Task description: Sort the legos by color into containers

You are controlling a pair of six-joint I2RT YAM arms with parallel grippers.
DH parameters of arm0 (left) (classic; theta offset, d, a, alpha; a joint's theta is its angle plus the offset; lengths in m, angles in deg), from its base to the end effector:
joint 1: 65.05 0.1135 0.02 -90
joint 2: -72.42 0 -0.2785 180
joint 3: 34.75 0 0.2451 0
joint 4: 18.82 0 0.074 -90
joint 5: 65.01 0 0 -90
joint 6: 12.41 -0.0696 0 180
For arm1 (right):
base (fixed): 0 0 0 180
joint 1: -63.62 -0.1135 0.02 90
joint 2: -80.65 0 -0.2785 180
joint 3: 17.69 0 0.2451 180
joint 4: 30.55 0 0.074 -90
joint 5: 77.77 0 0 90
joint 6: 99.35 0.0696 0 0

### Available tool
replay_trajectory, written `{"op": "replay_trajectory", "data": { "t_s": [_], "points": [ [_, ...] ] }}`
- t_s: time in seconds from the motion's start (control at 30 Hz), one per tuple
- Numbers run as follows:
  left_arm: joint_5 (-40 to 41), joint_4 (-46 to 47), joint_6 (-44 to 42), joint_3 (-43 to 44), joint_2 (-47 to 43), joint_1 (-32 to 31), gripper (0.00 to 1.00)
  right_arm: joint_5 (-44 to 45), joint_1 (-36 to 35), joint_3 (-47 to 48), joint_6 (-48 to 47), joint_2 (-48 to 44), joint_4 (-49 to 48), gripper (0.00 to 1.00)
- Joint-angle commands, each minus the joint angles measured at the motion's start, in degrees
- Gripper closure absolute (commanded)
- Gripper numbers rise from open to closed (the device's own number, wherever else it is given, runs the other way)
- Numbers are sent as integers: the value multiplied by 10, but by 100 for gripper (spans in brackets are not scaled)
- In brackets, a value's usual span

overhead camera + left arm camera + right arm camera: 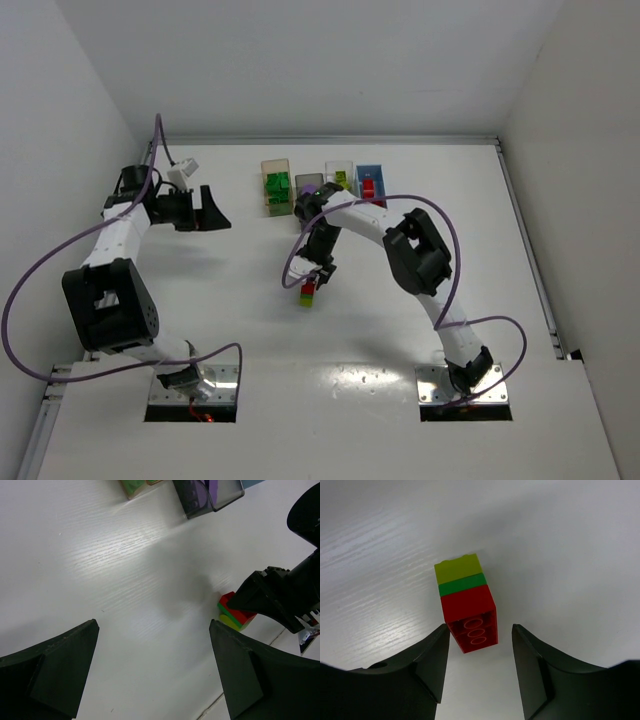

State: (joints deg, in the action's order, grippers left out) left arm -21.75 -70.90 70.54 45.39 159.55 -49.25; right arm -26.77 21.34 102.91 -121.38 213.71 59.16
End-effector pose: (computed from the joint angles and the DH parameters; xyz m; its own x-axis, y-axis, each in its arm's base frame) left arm 0.3139 0.0361 0.2574 -0.7978 -0.1384 -0.5868 0.2736 0.7842 -0.5569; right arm 0.2831 0.3166 0.1389 0.6649 -0.3691 -0.6493 -0.5111 -0.8588 -0.0353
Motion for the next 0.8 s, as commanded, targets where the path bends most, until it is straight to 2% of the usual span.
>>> {"op": "replay_trajectory", "data": {
  "t_s": [0.0, 0.37, 0.53, 0.57, 0.67, 0.77],
  "points": [
    [-7, 10, -12, -4, -28, 9, 0, -26, -9, -3, -167, -5, 48, 47],
    [-7, -7, -30, -28, -44, 25, 0, -26, -19, -36, -173, -23, 48, 47],
    [-7, -12, -35, -39, -50, 30, 0, -26, -24, -36, -173, -23, 48, 59],
    [-12, -12, -35, -44, -56, 30, 0, -26, -25, -41, -173, -28, 48, 67],
    [-18, -12, -40, -45, -56, 30, 0, -11, -25, -41, -167, -34, 48, 70],
    [-34, -12, -45, -45, -56, 30, 0, 2, -14, -52, -157, -48, 48, 79]
  ]
}}
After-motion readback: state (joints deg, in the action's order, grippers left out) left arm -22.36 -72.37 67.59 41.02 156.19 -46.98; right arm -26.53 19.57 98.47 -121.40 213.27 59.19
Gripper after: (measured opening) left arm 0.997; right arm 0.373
